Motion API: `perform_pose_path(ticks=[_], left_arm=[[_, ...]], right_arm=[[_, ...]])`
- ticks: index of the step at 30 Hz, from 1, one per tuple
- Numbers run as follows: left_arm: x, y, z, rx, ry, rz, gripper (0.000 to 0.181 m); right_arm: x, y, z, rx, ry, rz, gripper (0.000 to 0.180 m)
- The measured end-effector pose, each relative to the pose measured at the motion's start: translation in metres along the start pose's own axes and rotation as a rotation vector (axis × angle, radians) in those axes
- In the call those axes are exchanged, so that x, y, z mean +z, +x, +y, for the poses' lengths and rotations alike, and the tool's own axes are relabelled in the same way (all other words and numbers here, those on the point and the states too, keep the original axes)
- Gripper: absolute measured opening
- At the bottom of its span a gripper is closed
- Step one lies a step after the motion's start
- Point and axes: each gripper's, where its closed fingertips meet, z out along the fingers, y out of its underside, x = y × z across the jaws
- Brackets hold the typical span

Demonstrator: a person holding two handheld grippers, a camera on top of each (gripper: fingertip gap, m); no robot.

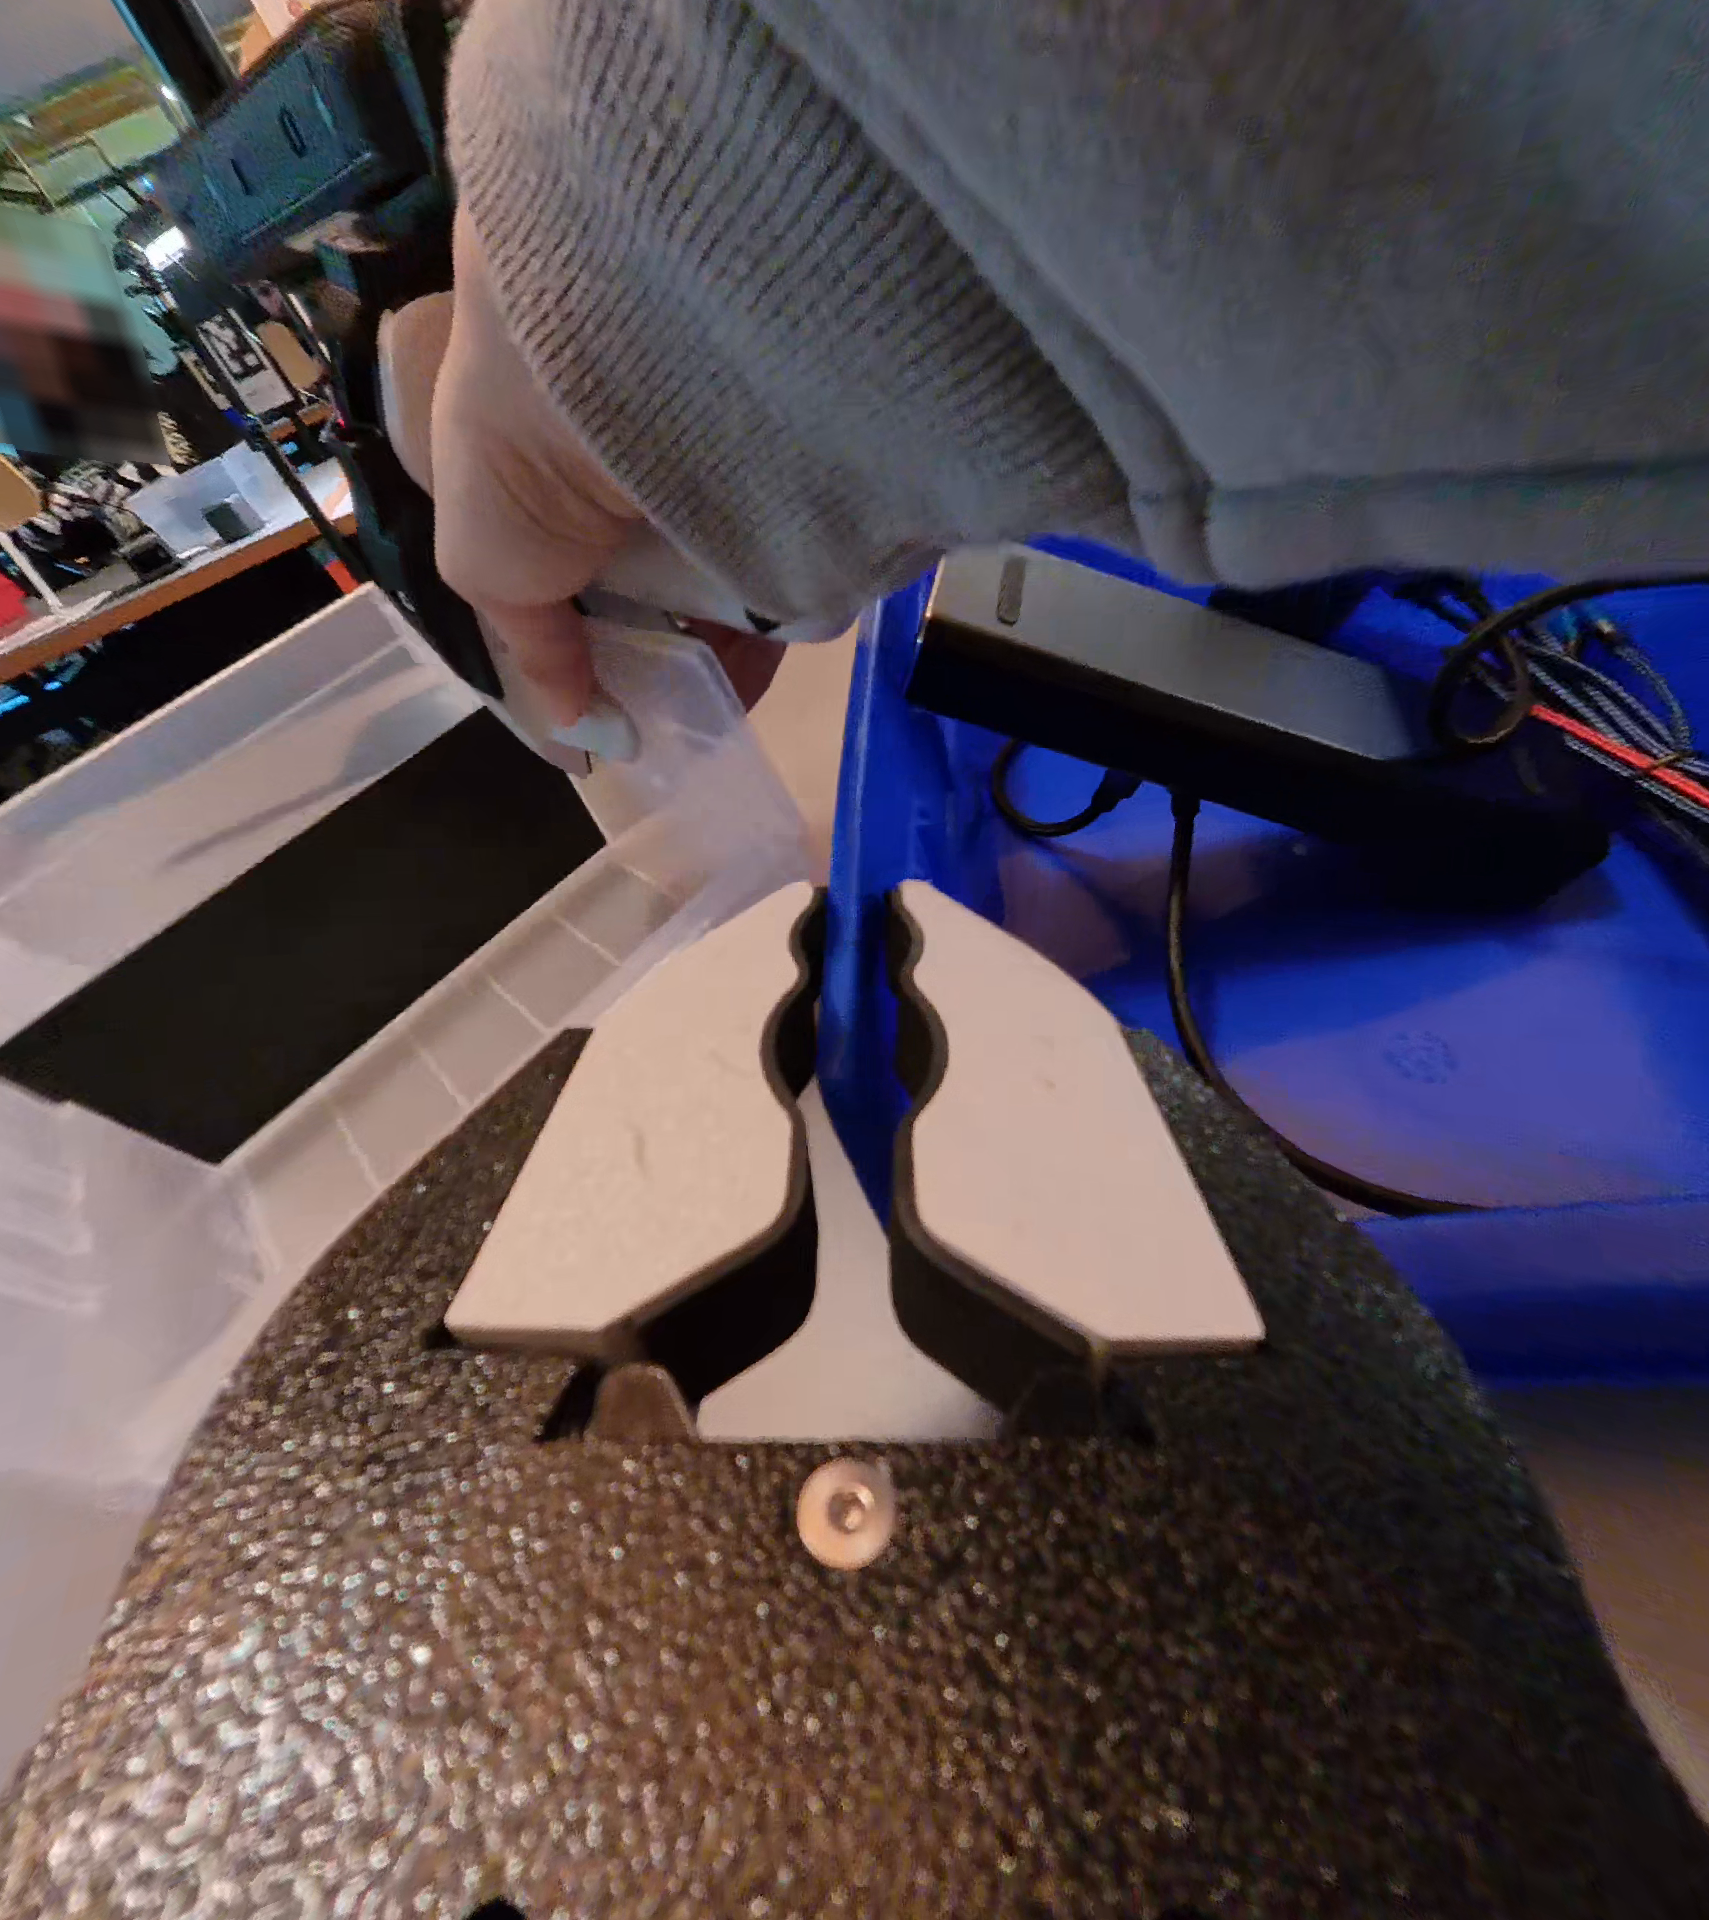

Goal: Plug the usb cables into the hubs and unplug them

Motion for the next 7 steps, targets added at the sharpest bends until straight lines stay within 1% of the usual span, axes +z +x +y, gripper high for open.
perform_pose_path(ticks=[1,3,6,7], left_arm=[[0.000,0.000,0.000,-0.002,0.002,-0.001,0.010],[0.000,0.000,0.000,-0.022,0.009,0.013,0.010],[0.000,-0.002,0.001,-0.024,0.010,0.014,0.010],[-0.001,-0.005,0.002,-0.021,0.006,0.005,0.010]], right_arm=[[-0.006,-0.003,-0.006,-0.035,0.026,-0.004,0.006],[-0.022,0.001,-0.019,-0.121,0.051,0.063,0.006],[-0.060,0.015,-0.045,-0.256,0.113,0.149,0.006],[-0.076,0.021,-0.052,-0.282,0.140,0.153,0.006]])
